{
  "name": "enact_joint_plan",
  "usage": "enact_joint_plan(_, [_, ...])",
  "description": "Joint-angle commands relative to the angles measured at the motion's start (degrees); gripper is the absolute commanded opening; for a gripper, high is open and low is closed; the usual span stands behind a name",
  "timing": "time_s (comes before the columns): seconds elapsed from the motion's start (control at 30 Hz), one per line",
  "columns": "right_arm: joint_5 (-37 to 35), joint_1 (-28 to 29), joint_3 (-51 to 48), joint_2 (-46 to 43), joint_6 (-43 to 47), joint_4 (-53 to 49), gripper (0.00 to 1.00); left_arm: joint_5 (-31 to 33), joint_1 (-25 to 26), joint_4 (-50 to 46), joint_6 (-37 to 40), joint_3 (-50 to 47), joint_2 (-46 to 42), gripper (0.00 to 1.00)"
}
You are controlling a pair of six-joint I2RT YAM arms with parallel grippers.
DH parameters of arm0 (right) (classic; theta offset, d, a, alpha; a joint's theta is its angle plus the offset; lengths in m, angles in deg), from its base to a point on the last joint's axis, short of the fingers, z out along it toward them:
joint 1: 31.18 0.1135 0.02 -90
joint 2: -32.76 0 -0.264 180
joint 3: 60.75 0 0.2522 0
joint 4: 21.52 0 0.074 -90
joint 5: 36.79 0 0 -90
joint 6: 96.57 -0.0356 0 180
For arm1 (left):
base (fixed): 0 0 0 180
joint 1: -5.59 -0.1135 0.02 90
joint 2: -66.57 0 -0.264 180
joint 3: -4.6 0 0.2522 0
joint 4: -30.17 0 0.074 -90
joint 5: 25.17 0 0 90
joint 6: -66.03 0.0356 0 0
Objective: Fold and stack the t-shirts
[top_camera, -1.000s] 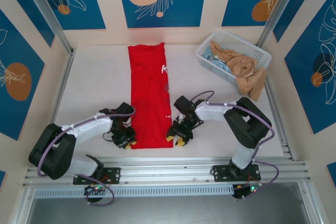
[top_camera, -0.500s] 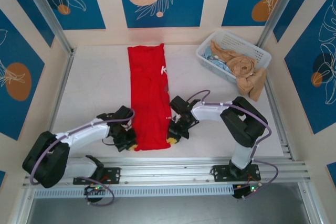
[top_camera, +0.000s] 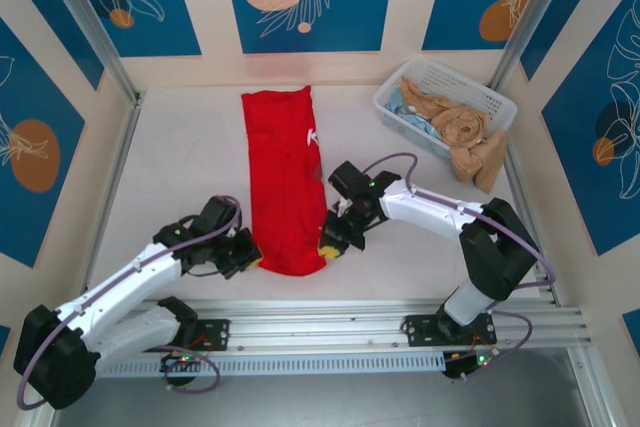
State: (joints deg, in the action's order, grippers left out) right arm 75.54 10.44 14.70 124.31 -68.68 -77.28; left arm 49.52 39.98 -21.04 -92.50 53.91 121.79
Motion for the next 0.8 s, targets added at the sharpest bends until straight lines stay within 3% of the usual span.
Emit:
enact_joint_plan(0.0, [-1.0,-2.7,5.5,2.1,1.7,-4.9,0.00,6.7,-0.5,2.1,-1.3,5.4,2.1,0.00])
enact_joint_plan(0.4, [-2.4,-11.7,30.8,19.9,6.3,-10.3,0.00,8.5,-11.9,8.1,4.4,19.5,20.6,0.00])
enact_joint_plan(0.57, [-2.2,-14.6,42.1,30.4,6.1,-11.0,0.00,3.1,-17.9,14.9,6.4,24.5,32.1,0.00])
enact_joint_plan(0.77, [-2.2,-17.2,57.5,43.3,5.9,-12.4,0.00,1.4,-22.0,15.1,9.9,35.8,46.7,0.00])
